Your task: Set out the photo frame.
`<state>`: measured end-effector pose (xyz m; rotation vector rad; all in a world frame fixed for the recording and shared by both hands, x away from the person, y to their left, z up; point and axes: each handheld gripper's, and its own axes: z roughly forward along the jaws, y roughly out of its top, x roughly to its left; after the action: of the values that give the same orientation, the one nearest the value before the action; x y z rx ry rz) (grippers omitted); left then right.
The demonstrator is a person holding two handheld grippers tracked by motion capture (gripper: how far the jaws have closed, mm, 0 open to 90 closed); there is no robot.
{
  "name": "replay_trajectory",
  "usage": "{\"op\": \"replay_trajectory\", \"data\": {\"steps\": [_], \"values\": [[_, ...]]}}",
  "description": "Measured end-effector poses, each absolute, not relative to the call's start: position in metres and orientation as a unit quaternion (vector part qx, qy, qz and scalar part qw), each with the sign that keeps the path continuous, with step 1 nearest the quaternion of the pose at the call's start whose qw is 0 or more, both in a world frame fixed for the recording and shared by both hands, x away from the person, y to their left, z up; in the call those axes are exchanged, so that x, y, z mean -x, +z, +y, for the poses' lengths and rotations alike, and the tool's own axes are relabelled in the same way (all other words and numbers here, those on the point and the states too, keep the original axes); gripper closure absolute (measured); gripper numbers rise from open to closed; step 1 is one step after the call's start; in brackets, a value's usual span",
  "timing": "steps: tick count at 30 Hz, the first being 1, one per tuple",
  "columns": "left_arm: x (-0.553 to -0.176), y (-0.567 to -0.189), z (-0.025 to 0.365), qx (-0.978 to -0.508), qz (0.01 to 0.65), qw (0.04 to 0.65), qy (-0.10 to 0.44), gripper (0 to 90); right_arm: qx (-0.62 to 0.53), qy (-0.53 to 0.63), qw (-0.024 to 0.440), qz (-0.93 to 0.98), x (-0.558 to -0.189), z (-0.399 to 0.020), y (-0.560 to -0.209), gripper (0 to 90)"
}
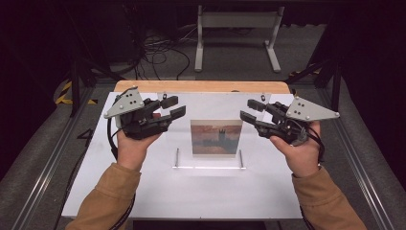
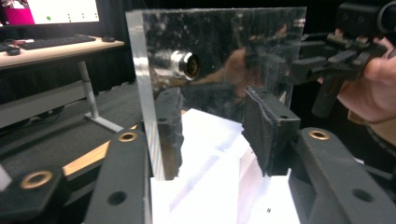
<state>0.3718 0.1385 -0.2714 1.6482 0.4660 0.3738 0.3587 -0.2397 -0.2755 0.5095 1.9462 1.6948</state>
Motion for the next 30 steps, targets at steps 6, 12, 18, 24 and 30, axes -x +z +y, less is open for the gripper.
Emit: {"op": "replay_trajectory", "data": {"steps": [6,12,18,24,30], "values": [[-0.378,-0.277,0.134,-0.721,0.217,0.636,0.168,42.1,-0.207,0.615,0.263,0.714,-0.365,-0.24,-0.279,45.8],[-0.388,-0.285,0.134,-0.724,0.225,0.634,0.155,34.1,-0.23,0.624,0.245,0.706,-0.371,-0.242,-0.284,38.7],[-0.394,-0.292,0.132,-0.725,0.235,0.629,0.151,29.1,-0.244,0.613,0.243,0.711,-0.376,-0.242,-0.288,30.9],[-0.398,-0.298,0.132,-0.73,0.246,0.619,0.15,26.5,-0.256,0.603,0.244,0.715,-0.378,-0.243,-0.291,26.8],[-0.392,-0.303,0.139,-0.737,0.255,0.605,0.159,17.6,-0.263,0.596,0.246,0.718,-0.373,-0.253,-0.294,24.3]]}}
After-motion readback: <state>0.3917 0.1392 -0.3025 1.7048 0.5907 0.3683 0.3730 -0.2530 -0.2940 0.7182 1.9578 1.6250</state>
